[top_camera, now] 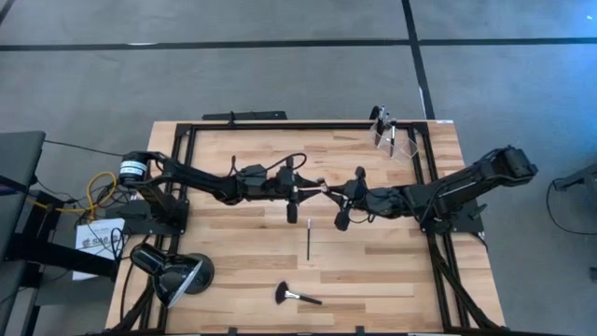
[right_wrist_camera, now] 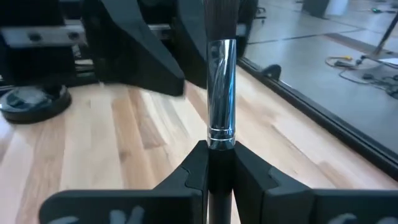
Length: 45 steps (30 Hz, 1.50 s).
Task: Put items in baskets/containers
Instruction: Put the black powder brush into the transparent organizer
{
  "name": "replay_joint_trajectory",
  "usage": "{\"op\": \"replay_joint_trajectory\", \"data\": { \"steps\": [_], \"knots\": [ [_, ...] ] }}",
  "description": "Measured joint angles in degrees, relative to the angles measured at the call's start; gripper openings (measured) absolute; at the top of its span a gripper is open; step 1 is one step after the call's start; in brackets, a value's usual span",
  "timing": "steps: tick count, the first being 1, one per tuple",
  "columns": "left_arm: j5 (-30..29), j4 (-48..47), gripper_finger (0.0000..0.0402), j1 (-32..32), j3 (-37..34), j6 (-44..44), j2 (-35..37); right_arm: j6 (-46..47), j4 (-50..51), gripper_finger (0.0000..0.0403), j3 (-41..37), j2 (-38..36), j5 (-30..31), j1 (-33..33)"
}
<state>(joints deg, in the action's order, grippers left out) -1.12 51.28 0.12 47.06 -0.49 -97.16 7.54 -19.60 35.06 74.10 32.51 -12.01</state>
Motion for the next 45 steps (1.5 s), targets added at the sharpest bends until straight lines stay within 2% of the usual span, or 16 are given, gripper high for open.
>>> {"op": "replay_joint_trajectory", "data": {
  "steps": [3, 6, 14, 17, 22, 26, 34, 37, 40, 45],
  "knots": [
    [-0.46, -0.44, 0.0075, 0.00, -1.14, -1.50, 2.17, 0.03, -0.17, 0.0035, 0.00, -0.59, 1.38, -0.40],
    [-1.91, -1.14, 0.0086, 0.00, -3.69, -1.51, 5.62, 0.48, 1.15, 0.0035, 0.00, -1.56, 5.80, -1.19],
    [-7.61, -2.84, 0.0174, -0.20, -12.45, -1.51, 17.56, 3.00, 9.00, 0.0035, -0.02, -6.39, 24.61, -1.23],
    [-7.67, -2.93, 0.0198, -0.19, -14.30, -1.94, 20.43, 3.27, 13.04, 0.0036, -0.02, -8.73, 28.85, 1.59],
    [-7.63, -2.67, 0.0216, -0.20, -15.47, -2.40, 22.36, 9.89, 23.39, 0.0039, 0.00, -12.76, 28.09, 10.89],
    [-7.63, -2.77, 0.0214, -0.20, -15.51, -2.91, 22.40, 11.11, 29.87, 0.0037, 0.01, -14.65, 25.98, 20.52],
    [-7.62, -2.78, 0.0211, -0.50, -15.51, -3.43, 22.51, 10.01, 30.05, 0.0038, 0.00, -14.82, 21.85, 38.80],
    [-7.60, -2.78, 0.0210, -0.48, -15.51, -3.43, 22.51, 9.56, 28.41, 0.0038, 0.00, -14.82, 18.11, 44.56],
    [-7.61, -2.70, 0.0209, -0.46, -15.51, -3.43, 22.51, 9.54, 27.24, 0.0040, 0.00, -14.79, 14.01, 48.95],
    [-7.61, -2.35, 0.0209, -0.46, -15.51, -3.43, 22.51, 9.52, 26.22, 0.0038, 0.00, -11.78, 10.69, 53.67]
  ]
}}
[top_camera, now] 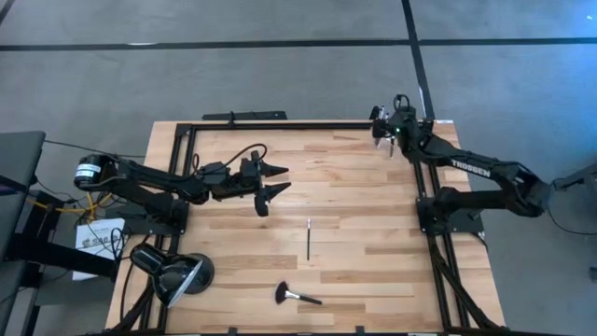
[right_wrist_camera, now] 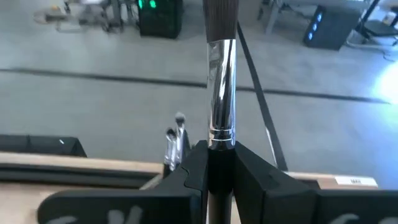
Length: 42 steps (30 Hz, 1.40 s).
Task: Put items in baskets/containers
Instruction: Put the black powder brush into the transparent organizer, then put the black highlighter brush into the transparent organizer
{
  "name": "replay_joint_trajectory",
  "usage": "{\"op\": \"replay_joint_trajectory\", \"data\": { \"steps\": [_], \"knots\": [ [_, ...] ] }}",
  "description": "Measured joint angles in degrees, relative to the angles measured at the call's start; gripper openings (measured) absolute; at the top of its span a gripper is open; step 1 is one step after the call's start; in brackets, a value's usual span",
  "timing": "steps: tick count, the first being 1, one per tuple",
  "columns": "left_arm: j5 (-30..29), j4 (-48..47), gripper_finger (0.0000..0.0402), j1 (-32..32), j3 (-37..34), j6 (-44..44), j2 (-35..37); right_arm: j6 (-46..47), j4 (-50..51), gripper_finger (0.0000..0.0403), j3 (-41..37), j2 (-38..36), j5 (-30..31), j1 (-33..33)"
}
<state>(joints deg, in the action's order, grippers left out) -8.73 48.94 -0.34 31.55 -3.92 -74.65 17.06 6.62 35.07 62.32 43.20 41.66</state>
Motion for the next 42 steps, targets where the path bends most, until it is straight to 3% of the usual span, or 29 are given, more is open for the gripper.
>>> {"op": "replay_joint_trajectory", "data": {
  "steps": [10, 17, 24, 30, 42],
  "knots": [
    [-0.02, 0.17, 0.0209, 0.02, 0.00, -1.27, 0.00, -0.97, -5.78, 0.0040, 0.00, 13.40, -2.28, 5.38],
    [-0.02, 0.17, 0.0209, 0.00, 0.02, -1.11, 0.00, -0.10, -8.14, 0.0045, -1.53, 17.16, -2.74, 6.49],
    [-0.02, 0.17, 0.0209, 0.00, 0.04, -0.97, 0.00, 1.57, -14.86, 0.0047, -8.56, 12.83, -4.06, 5.82],
    [-0.02, 0.41, 0.0209, 0.00, 0.04, -0.89, 0.00, 1.59, -13.19, 0.0061, -10.10, 7.59, -8.22, 5.73],
    [-0.02, 0.60, 0.0209, 0.00, 0.07, -1.03, 0.00, 1.54, -7.01, 0.0146, -10.12, 1.38, -8.81, 4.27]
  ]
}}
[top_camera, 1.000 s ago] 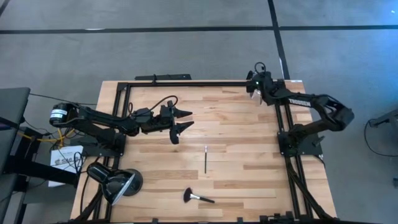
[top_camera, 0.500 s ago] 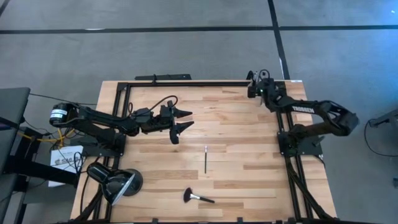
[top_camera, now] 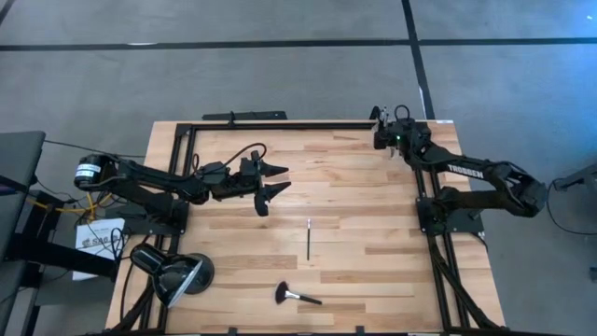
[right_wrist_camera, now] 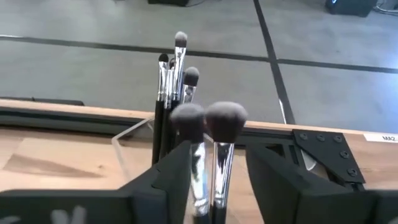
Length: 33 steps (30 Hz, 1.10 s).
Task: Put items in baskets/containers
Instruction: Put the black highlighter brush into the transparent organizer
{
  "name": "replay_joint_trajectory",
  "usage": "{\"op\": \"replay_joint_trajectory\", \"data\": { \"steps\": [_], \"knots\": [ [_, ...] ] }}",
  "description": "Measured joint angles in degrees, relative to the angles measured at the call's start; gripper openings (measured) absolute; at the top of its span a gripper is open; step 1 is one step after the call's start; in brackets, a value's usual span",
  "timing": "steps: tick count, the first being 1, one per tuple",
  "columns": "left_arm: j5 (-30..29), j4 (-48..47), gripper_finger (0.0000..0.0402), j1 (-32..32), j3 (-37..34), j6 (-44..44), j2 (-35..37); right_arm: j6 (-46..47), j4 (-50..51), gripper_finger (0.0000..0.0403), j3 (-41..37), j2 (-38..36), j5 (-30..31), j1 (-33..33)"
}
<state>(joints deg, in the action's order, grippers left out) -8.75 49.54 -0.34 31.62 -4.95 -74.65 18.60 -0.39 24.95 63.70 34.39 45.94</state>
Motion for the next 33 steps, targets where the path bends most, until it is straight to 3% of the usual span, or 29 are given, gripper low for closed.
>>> {"op": "replay_joint_trajectory", "data": {
  "steps": [10, 15, 21, 25, 33],
  "knots": [
    [0.02, 0.00, 0.0209, 0.00, 0.00, -0.02, 0.00, -0.14, 2.27, 0.0180, 0.00, -6.37, -0.48, -4.01],
    [0.00, -0.24, 0.0209, 0.02, 0.00, -0.47, 0.00, -0.89, 4.74, 0.0167, 0.00, -10.21, -8.30, -8.13],
    [-1.59, -2.44, 0.0209, 1.81, 0.02, -8.94, 0.00, 3.06, 11.48, 0.0145, 0.00, -11.22, -12.74, -20.31],
    [-1.44, -5.10, 0.0209, 2.85, 0.02, -8.90, 0.00, 8.67, 12.35, 0.0131, 0.00, -9.46, -13.89, -30.85],
    [-1.50, -10.03, 0.0209, 4.58, 0.02, -11.38, -0.02, 19.01, 17.87, 0.0111, 4.21, -2.53, -5.42, -51.04]
  ]
}}
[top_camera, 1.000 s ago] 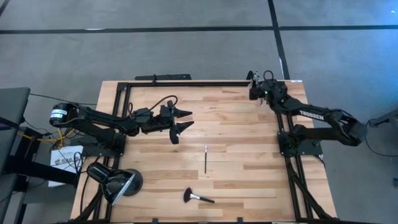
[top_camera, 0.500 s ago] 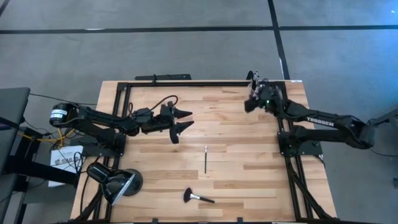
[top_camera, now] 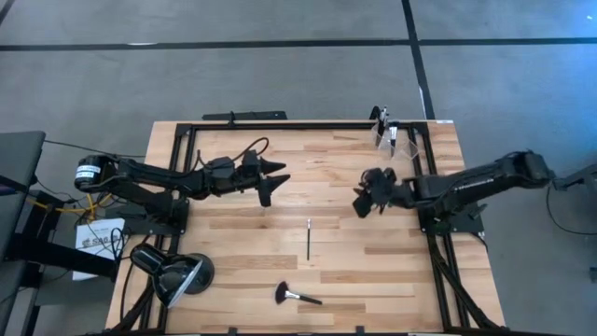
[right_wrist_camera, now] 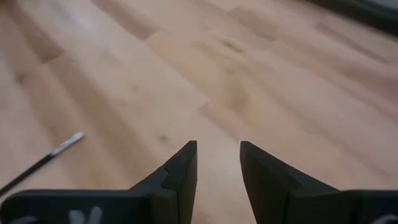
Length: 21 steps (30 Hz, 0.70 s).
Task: Put items in baskets/containers
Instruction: Put the black highlighter brush into the transparent organizer
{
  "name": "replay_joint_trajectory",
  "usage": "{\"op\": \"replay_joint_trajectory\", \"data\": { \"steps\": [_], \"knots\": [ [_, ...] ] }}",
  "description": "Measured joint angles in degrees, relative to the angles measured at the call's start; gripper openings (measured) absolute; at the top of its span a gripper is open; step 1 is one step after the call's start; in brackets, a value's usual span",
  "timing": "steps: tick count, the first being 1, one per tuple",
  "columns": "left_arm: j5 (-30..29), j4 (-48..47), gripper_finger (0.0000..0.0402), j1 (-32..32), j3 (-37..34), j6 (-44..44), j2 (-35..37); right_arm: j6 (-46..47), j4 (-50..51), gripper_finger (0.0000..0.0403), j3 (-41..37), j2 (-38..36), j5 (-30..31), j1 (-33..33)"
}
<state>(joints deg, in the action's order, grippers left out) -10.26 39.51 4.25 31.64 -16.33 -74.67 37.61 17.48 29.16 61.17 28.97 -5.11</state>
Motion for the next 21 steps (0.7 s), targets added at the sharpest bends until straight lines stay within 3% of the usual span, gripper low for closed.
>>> {"op": "replay_joint_trajectory", "data": {
  "steps": [12, 21],
  "knots": [
    [1.00, -1.43, 0.0209, -0.39, 0.02, -0.46, 0.93, 4.56, 9.11, 0.0111, 20.59, 18.24, -0.80, -13.05],
    [1.07, -8.02, 0.0209, -3.37, 0.02, 2.42, 8.01, 0.92, 9.55, 0.0111, 36.17, 31.94, -8.20, -19.06]
  ]
}}
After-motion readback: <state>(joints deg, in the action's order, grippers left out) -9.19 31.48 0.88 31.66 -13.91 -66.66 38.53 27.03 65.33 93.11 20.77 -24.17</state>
